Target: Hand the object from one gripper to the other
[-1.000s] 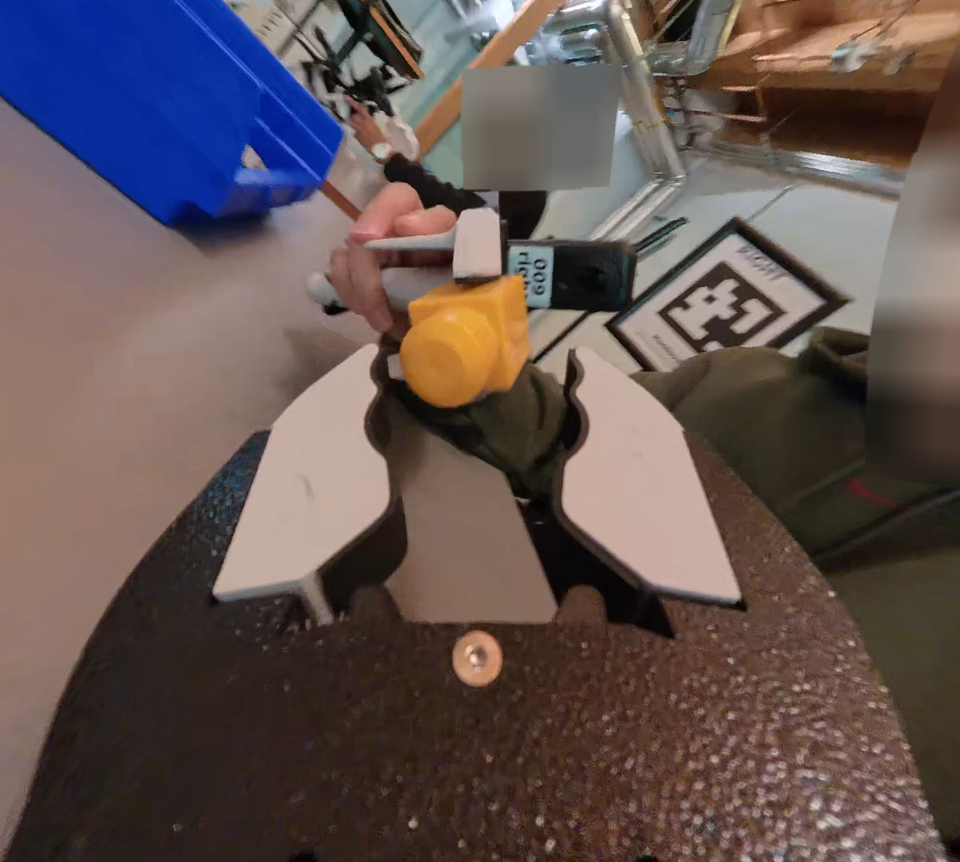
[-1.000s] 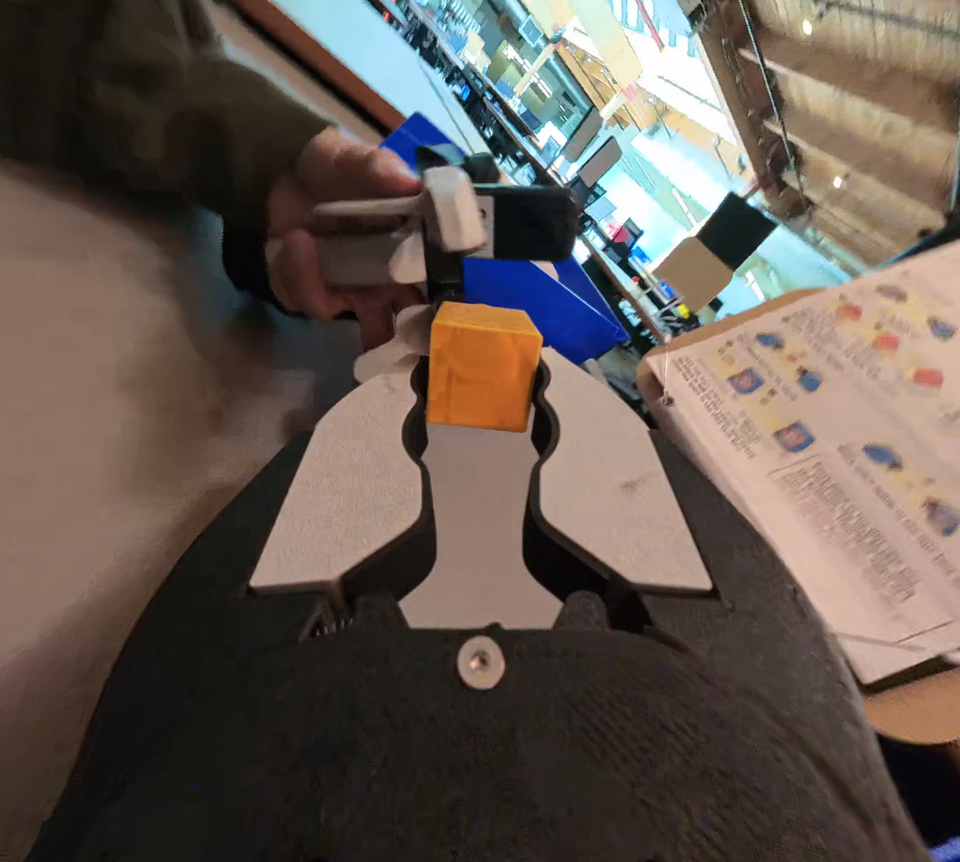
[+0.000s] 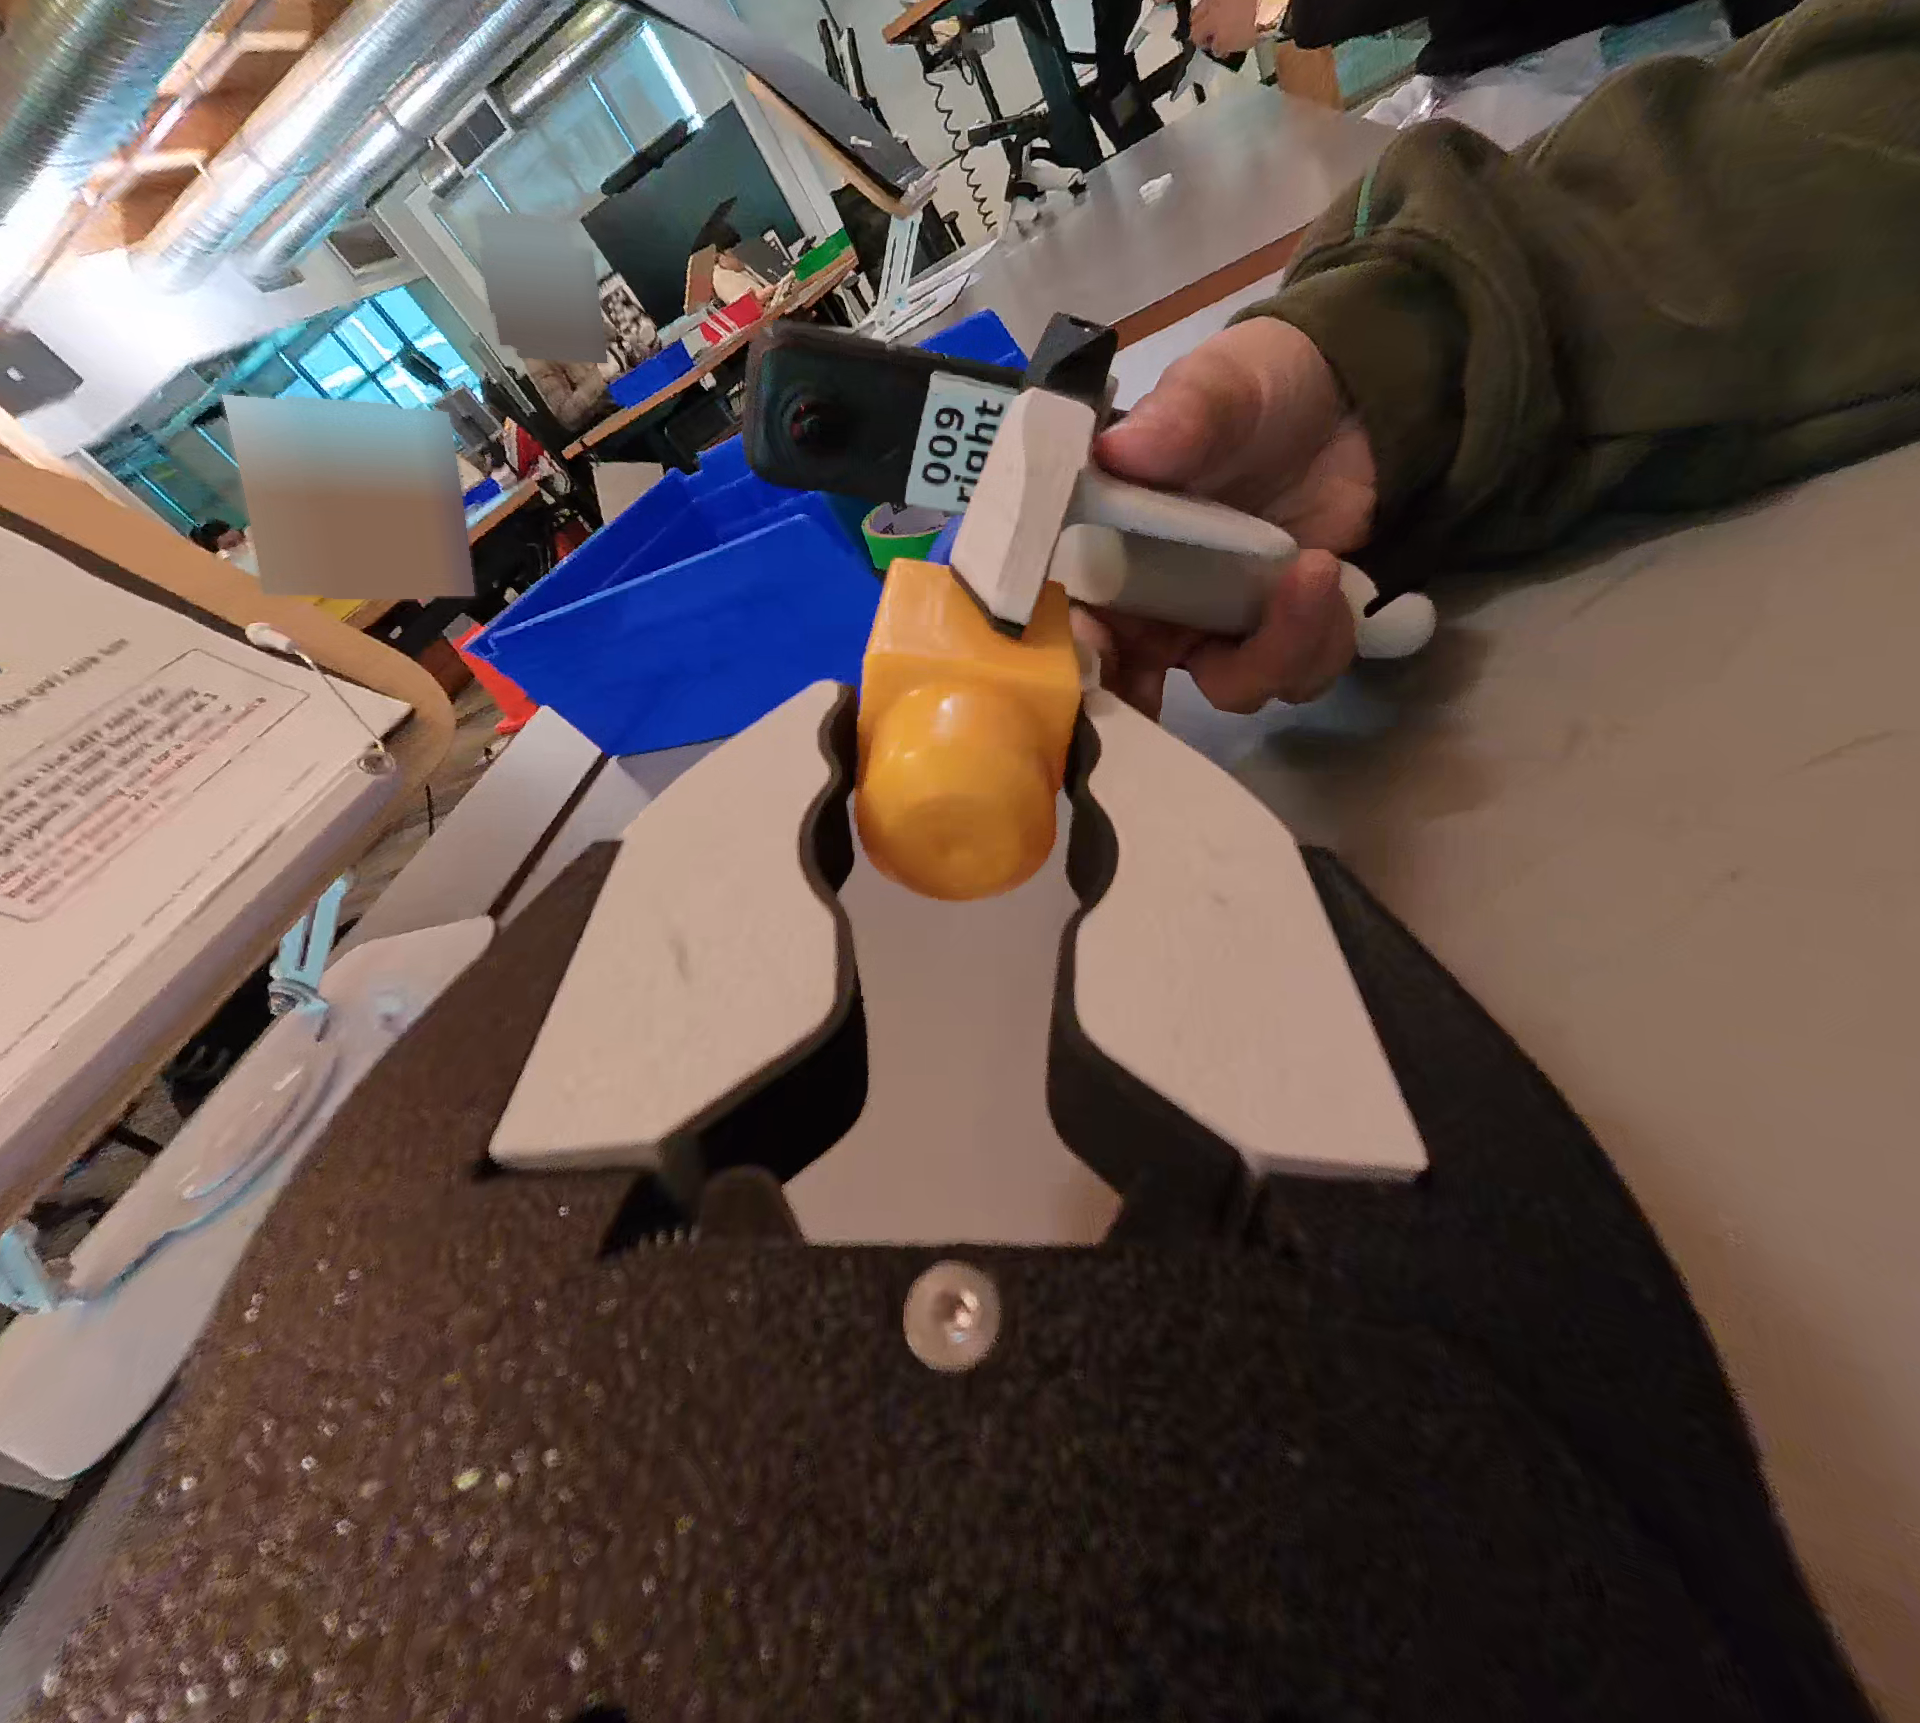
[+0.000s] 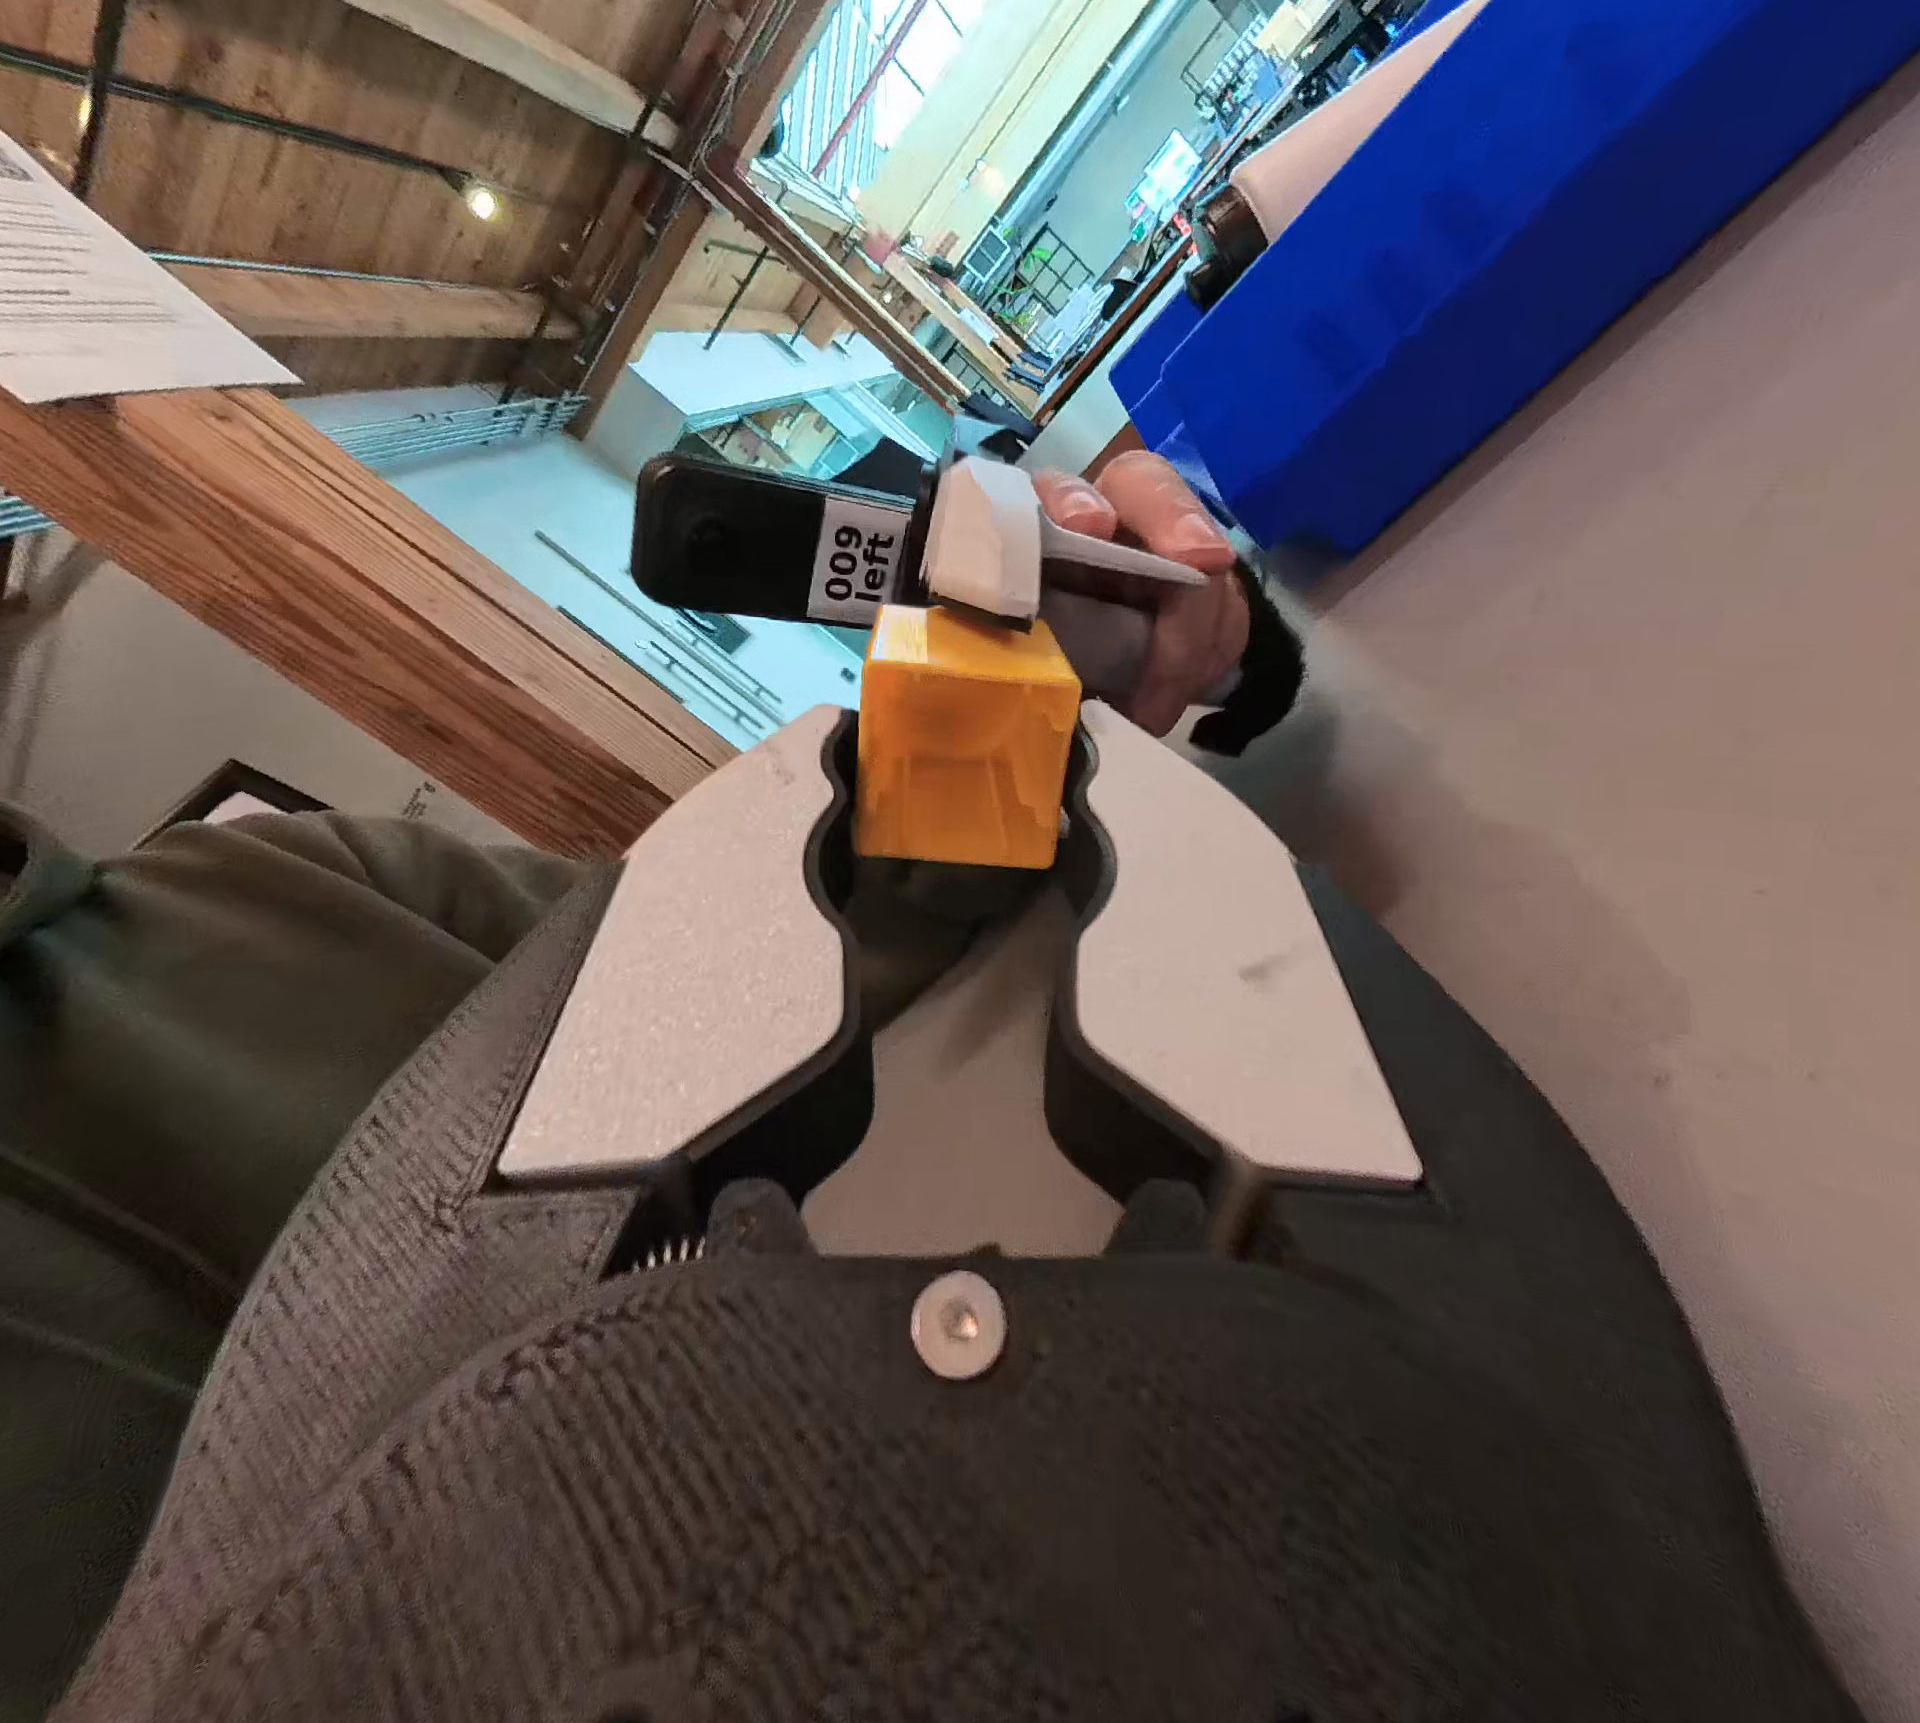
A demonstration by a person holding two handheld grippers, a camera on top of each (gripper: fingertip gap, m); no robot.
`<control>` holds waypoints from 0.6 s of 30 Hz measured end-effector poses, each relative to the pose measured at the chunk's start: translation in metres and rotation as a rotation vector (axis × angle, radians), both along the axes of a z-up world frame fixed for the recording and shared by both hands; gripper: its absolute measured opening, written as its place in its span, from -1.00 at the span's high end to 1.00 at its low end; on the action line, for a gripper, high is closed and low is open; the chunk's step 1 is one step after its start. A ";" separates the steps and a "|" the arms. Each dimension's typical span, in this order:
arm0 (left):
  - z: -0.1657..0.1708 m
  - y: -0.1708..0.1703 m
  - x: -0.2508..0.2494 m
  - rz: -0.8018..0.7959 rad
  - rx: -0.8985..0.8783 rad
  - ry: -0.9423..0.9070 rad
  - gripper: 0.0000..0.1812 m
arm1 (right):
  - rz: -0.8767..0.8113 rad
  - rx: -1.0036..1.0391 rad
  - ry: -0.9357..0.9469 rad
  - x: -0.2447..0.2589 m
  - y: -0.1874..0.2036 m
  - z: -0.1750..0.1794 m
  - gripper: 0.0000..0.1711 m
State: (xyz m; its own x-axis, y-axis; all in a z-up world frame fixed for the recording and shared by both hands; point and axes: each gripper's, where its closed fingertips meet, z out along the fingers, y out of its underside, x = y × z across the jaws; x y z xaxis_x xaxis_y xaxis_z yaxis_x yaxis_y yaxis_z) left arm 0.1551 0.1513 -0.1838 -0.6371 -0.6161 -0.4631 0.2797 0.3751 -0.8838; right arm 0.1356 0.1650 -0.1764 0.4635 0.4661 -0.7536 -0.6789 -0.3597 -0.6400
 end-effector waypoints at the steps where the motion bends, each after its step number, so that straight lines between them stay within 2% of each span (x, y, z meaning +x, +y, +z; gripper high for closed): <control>1: -0.002 0.000 0.001 0.009 -0.009 0.028 0.57 | -0.014 0.007 -0.024 0.002 0.000 0.000 0.57; 2: -0.004 0.001 0.003 0.026 -0.033 0.059 0.54 | -0.043 0.019 -0.063 0.006 0.000 0.000 0.57; 4: -0.003 0.004 0.005 0.040 -0.108 0.111 0.35 | -0.153 0.045 -0.188 0.020 0.002 0.002 0.58; 6: 0.002 0.010 0.007 0.062 -0.197 0.161 0.27 | -0.315 0.053 -0.393 0.041 0.003 0.001 0.58; 10: 0.009 0.027 0.019 0.127 -0.458 0.376 0.23 | -0.522 0.062 -0.929 0.066 -0.001 -0.001 0.58; 12: 0.008 0.028 0.022 0.120 -0.554 0.461 0.26 | -0.596 0.022 -1.282 0.077 -0.003 -0.008 0.58; 15: -0.003 0.030 0.031 0.176 -0.608 0.534 0.24 | -0.610 0.032 -1.836 0.080 -0.003 -0.012 0.58; 18: -0.010 0.027 0.033 0.187 -0.593 0.561 0.20 | -0.559 0.080 -2.162 0.071 0.001 -0.015 0.58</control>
State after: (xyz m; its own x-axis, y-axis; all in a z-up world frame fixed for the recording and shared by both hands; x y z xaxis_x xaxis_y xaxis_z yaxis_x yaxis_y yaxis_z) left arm 0.1877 0.1780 -0.1936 -0.5395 -0.7760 0.3266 -0.2810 -0.1998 -0.9387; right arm 0.2067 0.1663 -0.1917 0.3666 0.0274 0.9300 0.8632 -0.3829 -0.3290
